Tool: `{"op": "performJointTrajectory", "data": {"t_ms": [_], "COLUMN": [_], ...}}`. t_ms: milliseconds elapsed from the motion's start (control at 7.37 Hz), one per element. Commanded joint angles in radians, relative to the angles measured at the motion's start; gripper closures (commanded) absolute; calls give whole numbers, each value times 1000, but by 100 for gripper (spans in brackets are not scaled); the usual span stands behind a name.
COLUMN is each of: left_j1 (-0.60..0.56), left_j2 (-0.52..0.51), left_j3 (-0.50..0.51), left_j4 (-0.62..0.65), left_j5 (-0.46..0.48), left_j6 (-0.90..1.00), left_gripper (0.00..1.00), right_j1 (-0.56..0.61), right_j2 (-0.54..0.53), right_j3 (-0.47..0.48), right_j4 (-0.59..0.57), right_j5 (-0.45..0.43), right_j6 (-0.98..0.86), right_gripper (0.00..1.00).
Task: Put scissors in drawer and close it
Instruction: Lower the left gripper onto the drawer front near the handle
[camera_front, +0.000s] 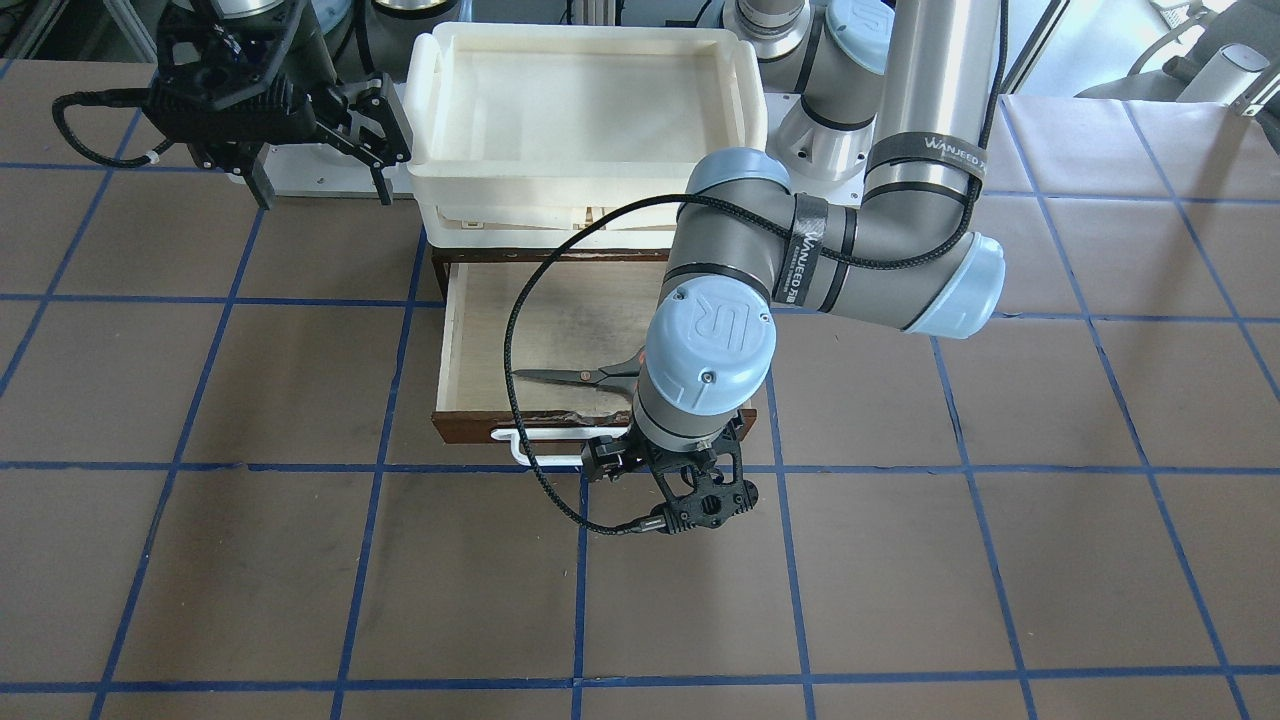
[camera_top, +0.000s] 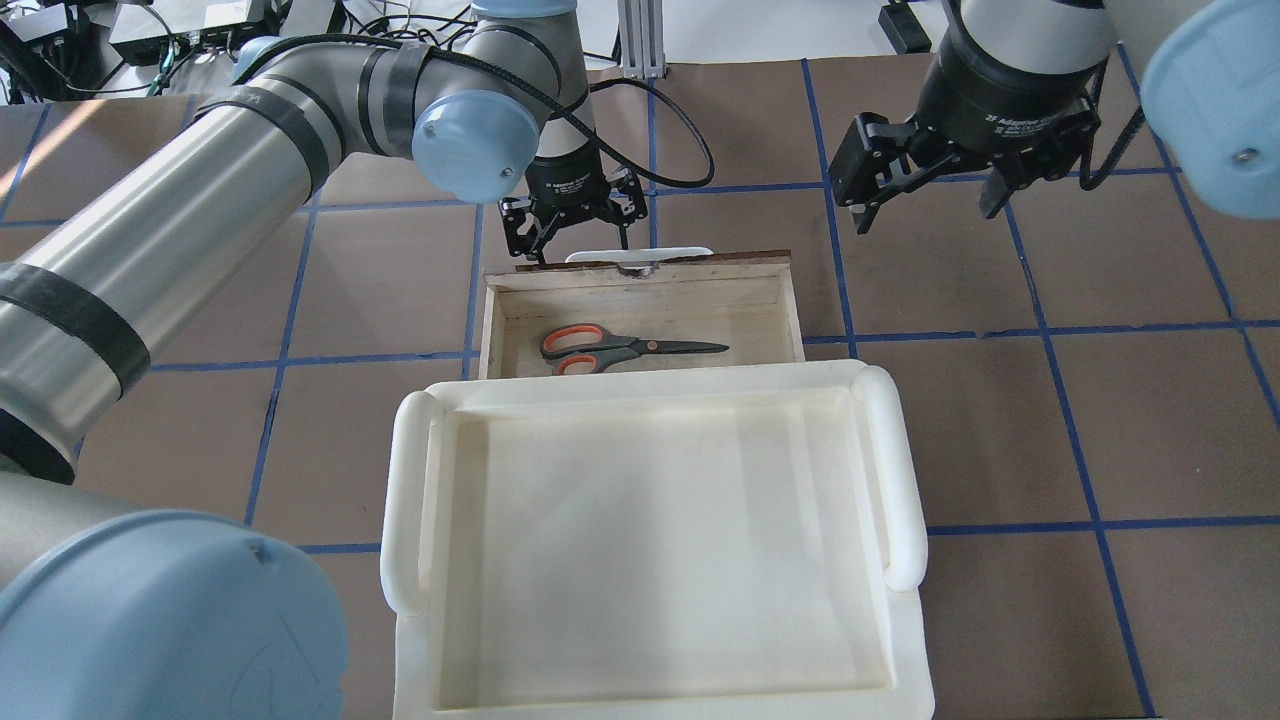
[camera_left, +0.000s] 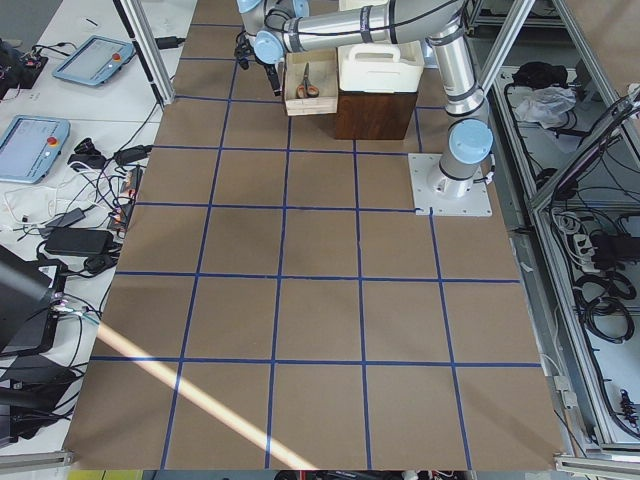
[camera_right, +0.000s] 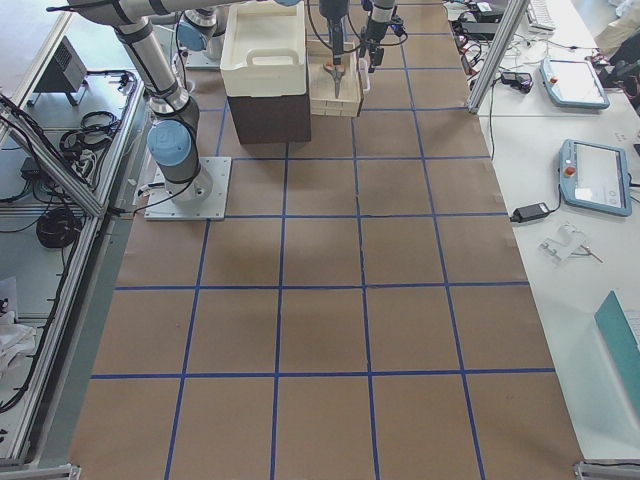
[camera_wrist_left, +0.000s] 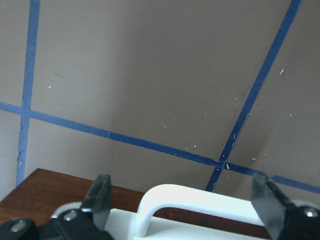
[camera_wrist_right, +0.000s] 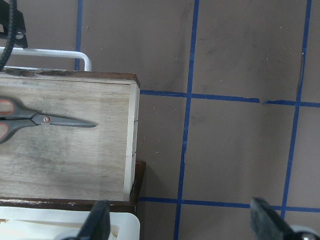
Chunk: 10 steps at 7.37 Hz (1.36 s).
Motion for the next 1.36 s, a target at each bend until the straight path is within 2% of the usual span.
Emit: {"op": "performJointTrajectory", "data": {"t_ms": [0, 814, 1221], "left_j1": [0, 0, 8], "left_j2": [6, 22, -10], "left_j3": [0, 1, 1], "left_j4": [-21, -79, 11], "left_j5": [-7, -10, -3], "left_j6": [-2, -3, -2], "left_gripper": [0, 0, 0], "right_j1": [2, 2, 0], "right_j2": [1, 1, 0], "right_j3": [0, 0, 0], "right_j4": [-1, -1, -1], "right_j5": [1, 1, 1], "right_j6": [0, 2, 0], "right_gripper": [0, 0, 0]}}
